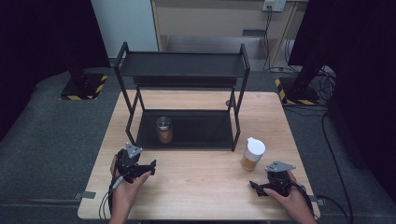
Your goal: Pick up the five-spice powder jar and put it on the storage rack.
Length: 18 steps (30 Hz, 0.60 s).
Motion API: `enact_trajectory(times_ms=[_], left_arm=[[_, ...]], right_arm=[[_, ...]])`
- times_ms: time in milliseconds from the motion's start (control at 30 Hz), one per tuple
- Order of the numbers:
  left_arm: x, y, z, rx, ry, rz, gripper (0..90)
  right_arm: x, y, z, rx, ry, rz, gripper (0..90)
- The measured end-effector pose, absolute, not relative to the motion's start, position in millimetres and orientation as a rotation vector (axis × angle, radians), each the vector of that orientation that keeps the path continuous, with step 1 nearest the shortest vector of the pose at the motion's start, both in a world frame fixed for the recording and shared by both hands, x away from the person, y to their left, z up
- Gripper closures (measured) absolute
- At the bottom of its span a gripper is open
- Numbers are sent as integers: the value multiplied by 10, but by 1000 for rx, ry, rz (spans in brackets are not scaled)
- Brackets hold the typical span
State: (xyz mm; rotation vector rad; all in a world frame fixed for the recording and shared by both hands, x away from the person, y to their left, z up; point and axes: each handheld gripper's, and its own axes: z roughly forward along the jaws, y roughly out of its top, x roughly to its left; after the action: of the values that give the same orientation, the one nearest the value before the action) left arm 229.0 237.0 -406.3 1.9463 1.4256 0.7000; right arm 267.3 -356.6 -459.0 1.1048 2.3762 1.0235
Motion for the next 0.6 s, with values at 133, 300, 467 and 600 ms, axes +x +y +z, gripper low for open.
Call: enact_trajectory(times_ms=[133, 300, 467, 600], left_arm=[[2321, 2398, -4138, 1955, 1445, 690, 37], [2390, 2483, -4259, 1945, 1495, 642, 39], [2427, 2531, -4325, 1945, 1520, 608, 42], [2434, 2515, -4345, 1967, 1527, 601, 42]], right_arm=[[2673, -3566, -4590, 1105, 2376, 1024, 14], [2674, -3566, -4590, 1104, 2377, 1023, 15], [2675, -3566, -4589, 1104, 2377, 1023, 15], [2675, -3566, -4589, 1104, 2377, 1023, 14]])
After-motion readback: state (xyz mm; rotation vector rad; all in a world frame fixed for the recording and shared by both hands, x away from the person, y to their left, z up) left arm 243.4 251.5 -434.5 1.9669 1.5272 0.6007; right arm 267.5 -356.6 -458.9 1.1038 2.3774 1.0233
